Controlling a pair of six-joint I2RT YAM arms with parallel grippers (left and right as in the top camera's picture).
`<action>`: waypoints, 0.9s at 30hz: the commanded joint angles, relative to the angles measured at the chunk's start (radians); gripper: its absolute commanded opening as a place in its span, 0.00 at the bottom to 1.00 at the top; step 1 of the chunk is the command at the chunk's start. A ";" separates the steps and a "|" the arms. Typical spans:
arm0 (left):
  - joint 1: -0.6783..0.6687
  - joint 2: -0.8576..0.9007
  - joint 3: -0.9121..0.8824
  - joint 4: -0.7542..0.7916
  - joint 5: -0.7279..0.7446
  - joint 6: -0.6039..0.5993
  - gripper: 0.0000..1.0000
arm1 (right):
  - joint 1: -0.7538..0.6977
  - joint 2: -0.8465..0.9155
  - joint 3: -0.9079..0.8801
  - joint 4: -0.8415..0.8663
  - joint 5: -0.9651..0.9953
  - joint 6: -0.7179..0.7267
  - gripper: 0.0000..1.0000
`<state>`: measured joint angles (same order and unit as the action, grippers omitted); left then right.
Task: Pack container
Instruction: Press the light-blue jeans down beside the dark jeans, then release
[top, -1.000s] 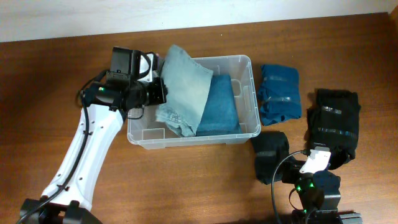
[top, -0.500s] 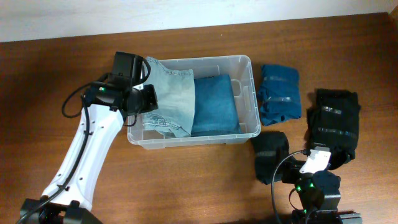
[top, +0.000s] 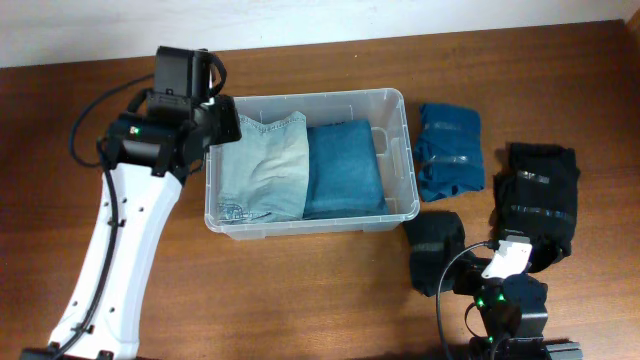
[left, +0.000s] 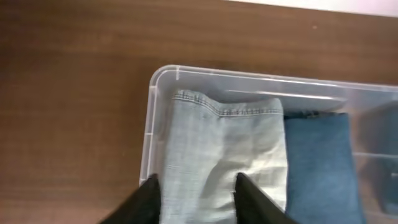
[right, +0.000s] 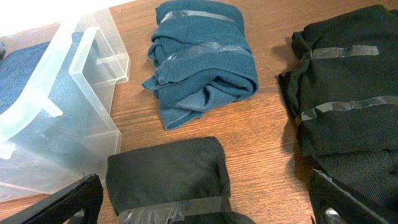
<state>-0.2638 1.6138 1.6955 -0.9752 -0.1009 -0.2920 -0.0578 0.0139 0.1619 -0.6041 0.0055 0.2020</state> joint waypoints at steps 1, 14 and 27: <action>-0.031 0.029 -0.043 -0.011 0.048 0.026 0.28 | 0.006 -0.009 -0.008 0.002 0.002 -0.003 0.98; -0.159 0.394 -0.228 -0.002 0.113 0.279 0.19 | 0.006 -0.009 -0.008 0.002 0.002 -0.003 0.98; -0.148 0.372 0.164 -0.227 0.079 0.285 0.28 | 0.006 -0.009 -0.008 0.002 0.002 -0.003 0.98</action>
<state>-0.4156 2.0315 1.6722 -1.1660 -0.0170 -0.0246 -0.0578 0.0139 0.1619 -0.6041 0.0055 0.2024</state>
